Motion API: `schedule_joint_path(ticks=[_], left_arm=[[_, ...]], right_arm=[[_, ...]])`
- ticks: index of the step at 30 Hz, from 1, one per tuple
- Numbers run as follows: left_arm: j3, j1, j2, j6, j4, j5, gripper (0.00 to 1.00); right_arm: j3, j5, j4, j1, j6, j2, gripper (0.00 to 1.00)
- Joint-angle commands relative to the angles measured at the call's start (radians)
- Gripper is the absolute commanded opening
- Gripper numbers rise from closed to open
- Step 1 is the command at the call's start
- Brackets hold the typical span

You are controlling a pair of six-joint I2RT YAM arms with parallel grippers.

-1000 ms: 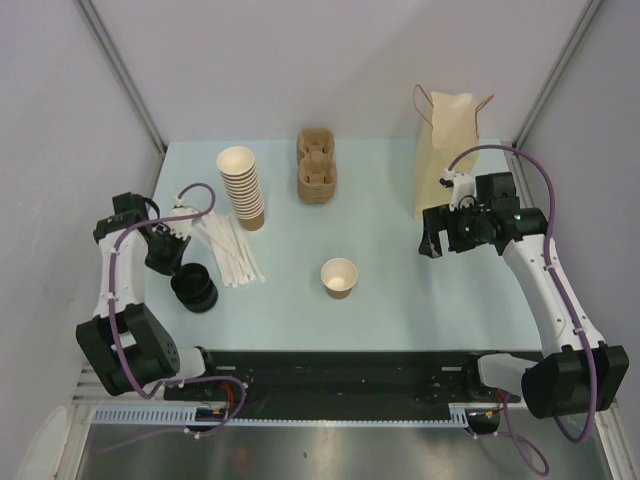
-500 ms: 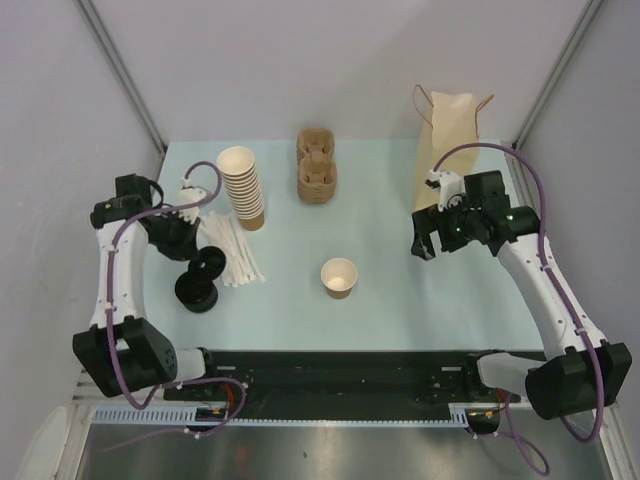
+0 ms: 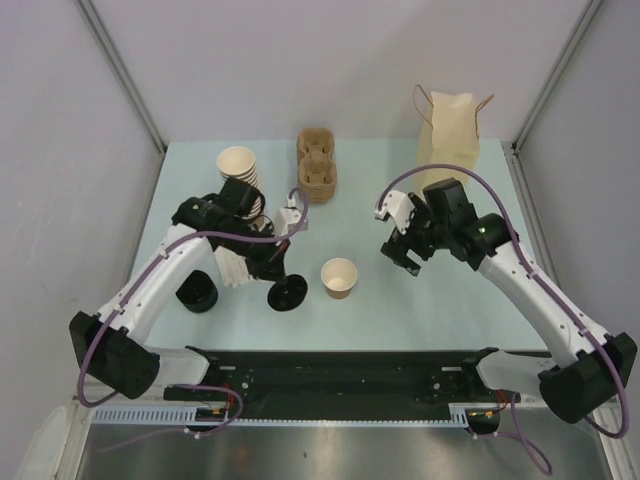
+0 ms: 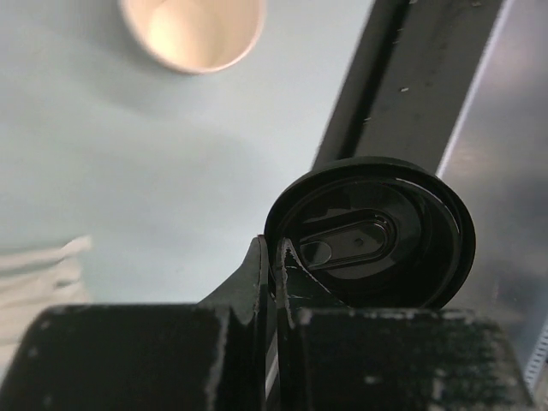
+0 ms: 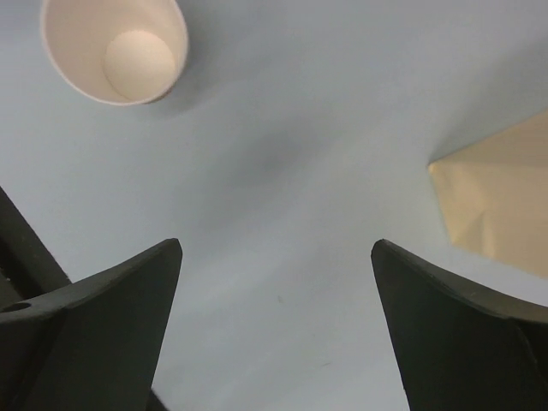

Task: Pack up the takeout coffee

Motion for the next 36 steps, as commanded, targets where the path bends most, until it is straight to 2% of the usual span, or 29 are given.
schedule_joint_path(ticks=[1,3,5,6,7,9,13,16,19,20,23,26,33,36], left_arm=[[0.015,-0.076,0.062,-0.087,0.066,0.157,0.00],[0.007,-0.104,0.083,-0.109,0.082,0.189,0.00],[-0.002,-0.122,0.111,-0.124,0.100,0.241,0.00],[-0.004,-0.126,0.120,-0.133,0.100,0.260,0.00],[-0.004,-0.130,0.132,-0.136,0.102,0.270,0.00],[-0.005,-0.147,0.158,-0.139,0.105,0.284,0.00],[-0.016,-0.184,0.182,-0.170,0.122,0.303,0.00],[-0.034,-0.195,0.197,-0.204,0.143,0.313,0.00],[-0.039,-0.195,0.208,-0.228,0.155,0.310,0.00],[-0.036,-0.196,0.209,-0.233,0.158,0.309,0.00],[-0.033,-0.198,0.217,-0.244,0.161,0.297,0.00],[-0.033,-0.198,0.221,-0.247,0.165,0.283,0.00],[-0.022,-0.199,0.228,-0.261,0.171,0.278,0.00],[-0.030,-0.201,0.231,-0.259,0.174,0.281,0.00]], right_arm=[[0.013,-0.072,0.074,0.131,-0.231,-0.171,0.99],[0.013,-0.034,0.066,0.289,-0.301,-0.200,1.00],[0.012,0.104,0.095,0.431,-0.283,-0.205,1.00],[0.013,0.173,0.115,0.587,-0.271,-0.196,0.99],[0.013,0.277,0.112,0.660,-0.281,-0.185,1.00],[0.033,0.243,0.091,0.714,-0.303,-0.156,1.00],[0.047,0.302,0.157,0.839,-0.346,-0.102,1.00],[0.085,0.263,0.122,0.918,-0.366,-0.069,1.00],[0.096,0.241,0.094,0.959,-0.367,-0.052,0.88],[0.096,0.215,0.097,0.964,-0.367,-0.046,0.76],[0.105,0.218,0.102,0.964,-0.363,-0.038,0.58],[0.119,0.215,0.085,0.958,-0.361,-0.027,0.48],[0.133,0.224,0.046,0.926,-0.363,0.022,0.46],[0.135,0.230,0.040,0.923,-0.378,0.034,0.40]])
